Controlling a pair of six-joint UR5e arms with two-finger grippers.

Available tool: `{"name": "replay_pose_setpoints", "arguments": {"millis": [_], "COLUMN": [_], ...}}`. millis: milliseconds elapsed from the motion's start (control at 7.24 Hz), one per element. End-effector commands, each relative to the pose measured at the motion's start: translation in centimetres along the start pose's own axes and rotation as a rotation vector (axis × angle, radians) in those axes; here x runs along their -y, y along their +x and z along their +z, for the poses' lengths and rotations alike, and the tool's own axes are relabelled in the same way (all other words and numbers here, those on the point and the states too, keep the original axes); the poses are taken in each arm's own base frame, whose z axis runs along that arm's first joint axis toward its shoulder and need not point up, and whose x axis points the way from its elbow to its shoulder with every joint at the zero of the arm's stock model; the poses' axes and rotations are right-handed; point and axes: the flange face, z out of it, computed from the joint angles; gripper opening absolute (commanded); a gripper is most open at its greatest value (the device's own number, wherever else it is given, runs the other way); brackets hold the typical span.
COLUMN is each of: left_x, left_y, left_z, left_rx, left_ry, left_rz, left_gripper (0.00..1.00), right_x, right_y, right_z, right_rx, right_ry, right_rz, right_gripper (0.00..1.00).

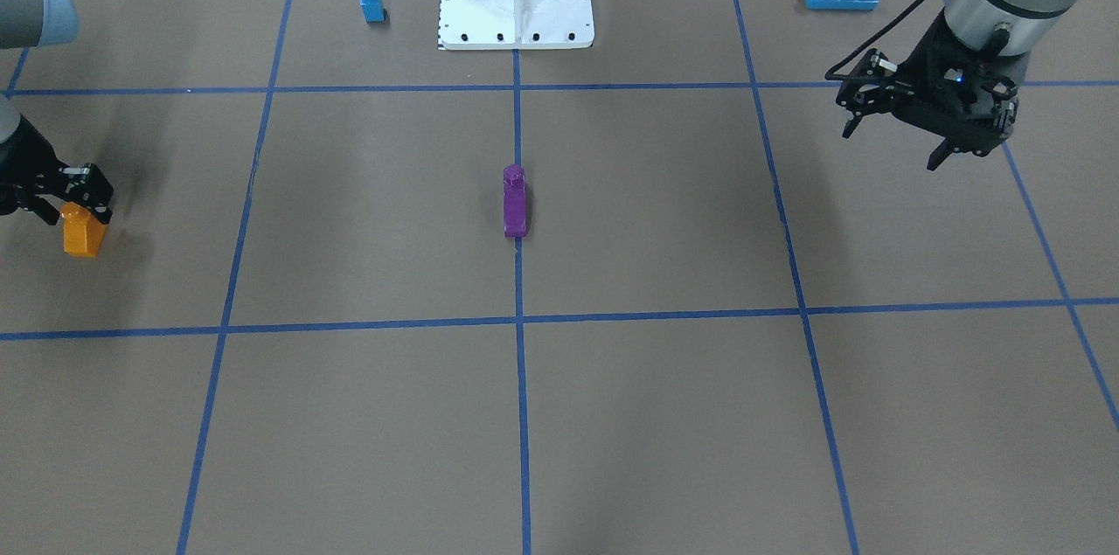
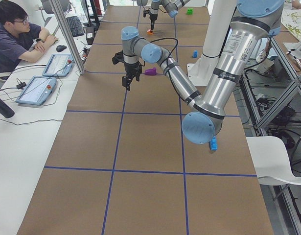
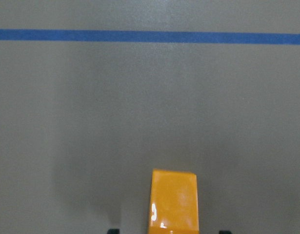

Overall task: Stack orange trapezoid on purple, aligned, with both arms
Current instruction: 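Lower the right gripper onto the orange trapezoid and close it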

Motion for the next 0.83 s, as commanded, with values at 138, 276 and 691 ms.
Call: {"name": "replay_pose_setpoints", "arguments": {"millis": [138,276,691], "left_x": [0.01,0.01,-0.05], "left_y": [0.02,0.01,-0.05], "left_z": [-0.02,-0.02,0.05], "left_rx": [0.000,0.001,0.002], "left_ry": [0.001,0.001,-0.002], "left_rz": [-0.001,-0.003,-0.004], "left_gripper": [1.00,1.00,1.00], "right_x": [0.21,0.21,0.22], "right_y": [-0.45,-0.45,-0.44], "right_z": [0.16,0.16,0.02], "right_rx": [0.000,0.000,0.001], "right_ry": [0.003,0.003,0.005], "right_rz": [-0.002,-0.002,-0.003], "right_gripper": [0.63,0.55,0.02]}}
